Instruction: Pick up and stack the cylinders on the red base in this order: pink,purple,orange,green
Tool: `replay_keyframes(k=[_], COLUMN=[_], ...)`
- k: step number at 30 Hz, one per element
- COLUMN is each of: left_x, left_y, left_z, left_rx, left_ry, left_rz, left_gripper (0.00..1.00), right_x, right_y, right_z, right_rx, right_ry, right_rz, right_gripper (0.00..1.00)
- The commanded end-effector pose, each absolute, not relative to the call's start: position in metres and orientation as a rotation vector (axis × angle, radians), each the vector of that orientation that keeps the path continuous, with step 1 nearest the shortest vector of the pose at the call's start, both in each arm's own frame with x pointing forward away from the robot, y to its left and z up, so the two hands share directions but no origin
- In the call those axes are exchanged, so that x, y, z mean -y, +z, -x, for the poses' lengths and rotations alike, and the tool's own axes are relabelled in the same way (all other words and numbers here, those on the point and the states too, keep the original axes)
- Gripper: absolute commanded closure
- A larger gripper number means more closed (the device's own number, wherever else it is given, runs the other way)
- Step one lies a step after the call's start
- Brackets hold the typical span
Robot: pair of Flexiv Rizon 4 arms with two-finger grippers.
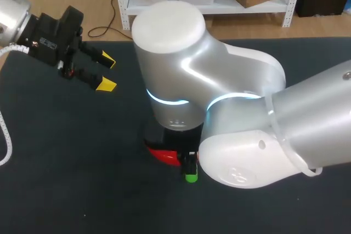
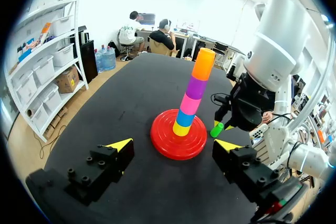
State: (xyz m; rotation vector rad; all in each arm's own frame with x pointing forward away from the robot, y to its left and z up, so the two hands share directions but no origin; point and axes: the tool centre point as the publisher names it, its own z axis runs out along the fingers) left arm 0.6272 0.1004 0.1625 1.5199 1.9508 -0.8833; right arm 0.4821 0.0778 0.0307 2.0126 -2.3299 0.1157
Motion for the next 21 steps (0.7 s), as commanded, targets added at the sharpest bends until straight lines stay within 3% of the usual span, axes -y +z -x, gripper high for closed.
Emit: replay_keyframes(k=[1, 4, 7, 21], left_x=[-0.101, -0.101, -0.101, -0.101], left_y=[0.162, 0.162, 0.162, 0.162], left_z=[-0.627, -0.627, -0.627, -0.627], left_rx=[-1.947, -1.947, -1.947, -1.947], left_ry=[-0.883, -0.883, -0.883, -0.883], left_rz=[-1.519, -1.519, -1.519, -1.519], left_gripper=[0.0, 0.0, 0.0, 0.0], right_x=[-0.076, -0.076, -0.076, -0.068], right_y=[0.03, 0.03, 0.03, 0.117], right_z=[-0.481, -0.48, -0.48, -0.513], right_rx=[2.338, 2.338, 2.34, 2.343], right_ry=[0.109, 0.104, 0.099, 0.095], right_rz=[-2.014, -2.012, -2.007, -2.049], right_gripper=[0.67, 0.75, 1.0, 1.0])
